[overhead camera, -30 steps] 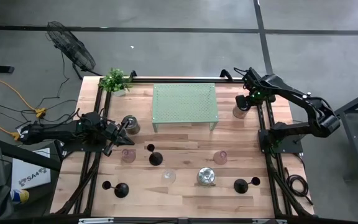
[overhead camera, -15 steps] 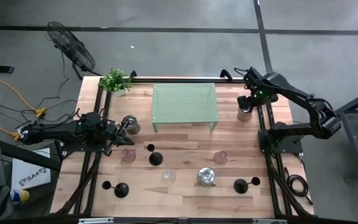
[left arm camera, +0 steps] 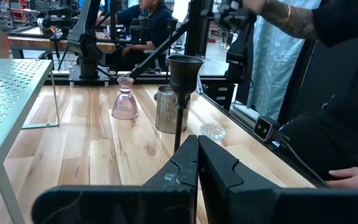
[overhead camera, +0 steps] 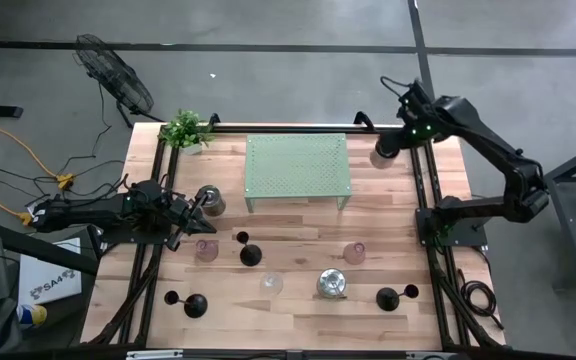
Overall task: Pick & Place candle stick holders
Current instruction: Put the top right silver scented candle on the shelf
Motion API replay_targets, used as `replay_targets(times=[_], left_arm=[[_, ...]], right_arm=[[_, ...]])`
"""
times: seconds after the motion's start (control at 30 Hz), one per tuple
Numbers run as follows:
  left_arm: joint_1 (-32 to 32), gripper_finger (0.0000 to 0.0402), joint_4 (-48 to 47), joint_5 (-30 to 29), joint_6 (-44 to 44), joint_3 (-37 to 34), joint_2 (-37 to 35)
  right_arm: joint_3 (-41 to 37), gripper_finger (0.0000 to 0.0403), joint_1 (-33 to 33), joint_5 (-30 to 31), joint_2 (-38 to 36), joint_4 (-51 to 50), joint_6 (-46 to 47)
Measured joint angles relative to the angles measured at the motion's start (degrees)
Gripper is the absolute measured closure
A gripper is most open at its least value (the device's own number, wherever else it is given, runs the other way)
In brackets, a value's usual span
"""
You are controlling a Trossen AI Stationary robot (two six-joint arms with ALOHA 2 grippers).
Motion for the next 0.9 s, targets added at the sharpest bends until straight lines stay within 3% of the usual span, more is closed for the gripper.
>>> replay_targets(times=[0.27,0.57,0.9], left_arm=[[0.0,0.0402,0.0,0.0,0.0,0.0,0.0],[0.0,0.0402,0.0,0.0,0.0,0.0,0.0],[0.0,0.0402,0.0,0.0,0.0,0.0,0.0]], right_arm=[[8.8,0.0399,4.1,-2.0,3.6,0.3,1.3],[18.4,0.0399,10.7,-4.8,13.4,4.7,4.3],[20.6,0.0399,14.6,-5.7,19.3,8.9,9.5]])
